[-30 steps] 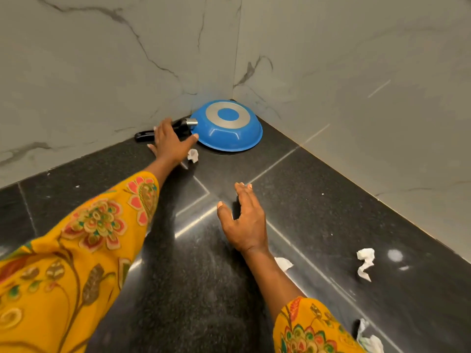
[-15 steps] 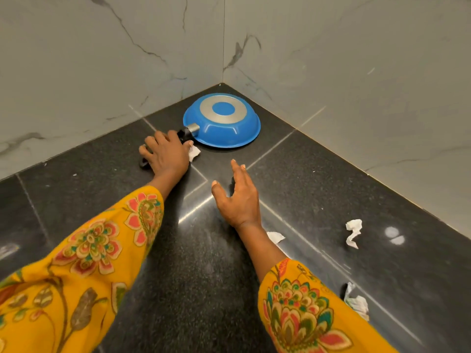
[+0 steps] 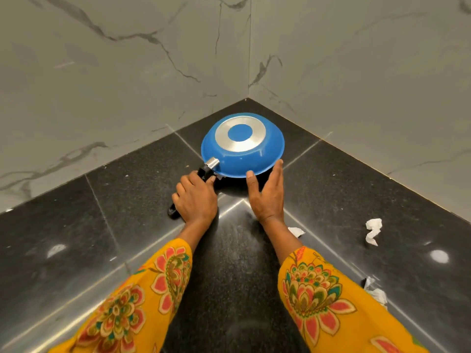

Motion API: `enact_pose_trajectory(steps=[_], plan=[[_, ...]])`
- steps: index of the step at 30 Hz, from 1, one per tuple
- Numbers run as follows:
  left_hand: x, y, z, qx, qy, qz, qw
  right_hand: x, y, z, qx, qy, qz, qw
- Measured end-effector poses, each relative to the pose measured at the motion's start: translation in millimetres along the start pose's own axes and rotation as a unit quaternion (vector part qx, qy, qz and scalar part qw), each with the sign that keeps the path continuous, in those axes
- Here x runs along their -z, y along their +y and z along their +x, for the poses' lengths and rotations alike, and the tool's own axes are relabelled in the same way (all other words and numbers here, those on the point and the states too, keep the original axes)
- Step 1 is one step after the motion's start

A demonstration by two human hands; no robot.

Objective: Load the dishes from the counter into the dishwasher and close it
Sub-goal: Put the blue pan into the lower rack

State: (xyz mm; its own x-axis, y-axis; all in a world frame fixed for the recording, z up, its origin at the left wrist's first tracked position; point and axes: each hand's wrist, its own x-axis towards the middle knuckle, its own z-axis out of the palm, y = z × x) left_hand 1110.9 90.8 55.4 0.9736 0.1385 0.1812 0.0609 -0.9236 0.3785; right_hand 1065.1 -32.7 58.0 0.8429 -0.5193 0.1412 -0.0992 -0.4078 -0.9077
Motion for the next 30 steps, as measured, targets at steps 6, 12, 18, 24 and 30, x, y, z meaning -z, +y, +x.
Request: enact_pose_trajectory(steps=[6, 12, 18, 24, 30], plan=[[18, -17, -42, -0.001, -0.019, 0.008, 1.000, 11, 3, -19, -0.048, 0.043, 0.098, 0.993], [33, -30, -79, 0.002, -0.034, 0.005, 0.999, 18, 4, -48, -0.110, 0.062, 0.154, 0.980], [53, -40, -113, 0.025, -0.057, -0.050, 0.997, 40, -11, -65, -0.277, 0.038, 0.378, 0.883], [75, -38, -146, -0.001, -0.065, -0.078, 0.995, 76, -42, -91, -0.316, 0.077, 0.470, 0.821], [97, -29, -169, -0.050, -0.061, -0.148, 0.986, 101, -62, -112, -0.291, 0.168, 0.479, 0.811]])
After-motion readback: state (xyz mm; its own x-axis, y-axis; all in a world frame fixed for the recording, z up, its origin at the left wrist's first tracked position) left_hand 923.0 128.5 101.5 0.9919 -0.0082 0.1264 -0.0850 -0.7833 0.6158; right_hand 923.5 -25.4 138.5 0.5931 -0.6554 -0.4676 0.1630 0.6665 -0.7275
